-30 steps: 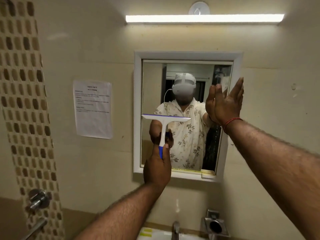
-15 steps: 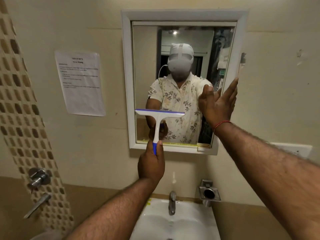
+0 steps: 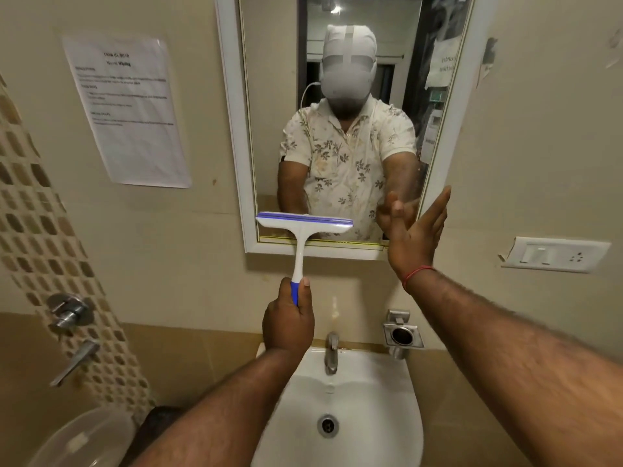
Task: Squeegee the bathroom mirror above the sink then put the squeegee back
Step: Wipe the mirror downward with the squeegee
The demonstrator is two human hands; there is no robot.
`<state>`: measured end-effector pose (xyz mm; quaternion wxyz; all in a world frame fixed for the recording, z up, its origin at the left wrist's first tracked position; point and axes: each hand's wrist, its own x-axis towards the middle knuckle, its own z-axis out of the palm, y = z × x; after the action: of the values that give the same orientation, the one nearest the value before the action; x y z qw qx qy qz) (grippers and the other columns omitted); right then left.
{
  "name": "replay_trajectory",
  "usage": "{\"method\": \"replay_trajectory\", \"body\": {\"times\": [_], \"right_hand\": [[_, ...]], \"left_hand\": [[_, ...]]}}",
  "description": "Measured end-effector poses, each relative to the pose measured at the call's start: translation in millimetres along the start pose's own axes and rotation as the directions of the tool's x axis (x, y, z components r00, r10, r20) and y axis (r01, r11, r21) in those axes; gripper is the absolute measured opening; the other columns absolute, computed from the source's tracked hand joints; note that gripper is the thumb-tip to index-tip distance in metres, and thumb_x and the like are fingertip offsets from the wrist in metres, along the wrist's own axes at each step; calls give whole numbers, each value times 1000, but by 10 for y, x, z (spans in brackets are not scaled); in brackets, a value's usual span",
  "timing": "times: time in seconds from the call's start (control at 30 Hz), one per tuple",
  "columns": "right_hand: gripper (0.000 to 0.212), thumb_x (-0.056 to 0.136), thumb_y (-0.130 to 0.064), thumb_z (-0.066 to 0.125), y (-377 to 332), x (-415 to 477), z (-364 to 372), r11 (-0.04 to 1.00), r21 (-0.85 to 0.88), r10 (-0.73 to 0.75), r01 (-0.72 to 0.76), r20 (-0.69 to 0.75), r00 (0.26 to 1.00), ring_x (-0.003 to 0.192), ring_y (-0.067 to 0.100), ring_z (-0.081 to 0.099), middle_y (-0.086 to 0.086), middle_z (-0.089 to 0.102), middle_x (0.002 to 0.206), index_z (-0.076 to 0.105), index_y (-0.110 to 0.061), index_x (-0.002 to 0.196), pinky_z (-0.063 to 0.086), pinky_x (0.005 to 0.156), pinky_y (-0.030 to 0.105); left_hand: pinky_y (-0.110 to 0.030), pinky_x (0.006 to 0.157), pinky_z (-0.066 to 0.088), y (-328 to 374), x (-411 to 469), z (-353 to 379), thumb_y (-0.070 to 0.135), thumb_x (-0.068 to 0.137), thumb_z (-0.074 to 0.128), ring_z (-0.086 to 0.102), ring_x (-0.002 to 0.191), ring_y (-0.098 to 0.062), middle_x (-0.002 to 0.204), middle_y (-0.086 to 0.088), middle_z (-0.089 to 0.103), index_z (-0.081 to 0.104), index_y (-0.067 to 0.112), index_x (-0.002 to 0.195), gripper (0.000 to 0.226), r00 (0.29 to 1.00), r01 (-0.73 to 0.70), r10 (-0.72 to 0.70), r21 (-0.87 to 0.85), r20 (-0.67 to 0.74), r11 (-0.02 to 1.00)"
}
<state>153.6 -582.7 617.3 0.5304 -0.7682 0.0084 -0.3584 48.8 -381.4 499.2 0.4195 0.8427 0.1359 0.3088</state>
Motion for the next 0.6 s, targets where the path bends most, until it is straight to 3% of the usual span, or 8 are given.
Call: {"method": "replay_trajectory", "body": {"times": [0.6], "right_hand": [[100, 104, -68, 52, 239, -145, -19, 1000, -19, 18, -17, 74, 997, 168, 28, 11, 7, 2, 183, -13, -36, 173, 13, 135, 54]], "left_hand": [[-31, 52, 43, -117, -250, -19, 76, 97, 22, 60, 59, -19, 68, 2, 60, 59, 21, 115, 68, 996, 52, -57, 85, 61, 995]]}}
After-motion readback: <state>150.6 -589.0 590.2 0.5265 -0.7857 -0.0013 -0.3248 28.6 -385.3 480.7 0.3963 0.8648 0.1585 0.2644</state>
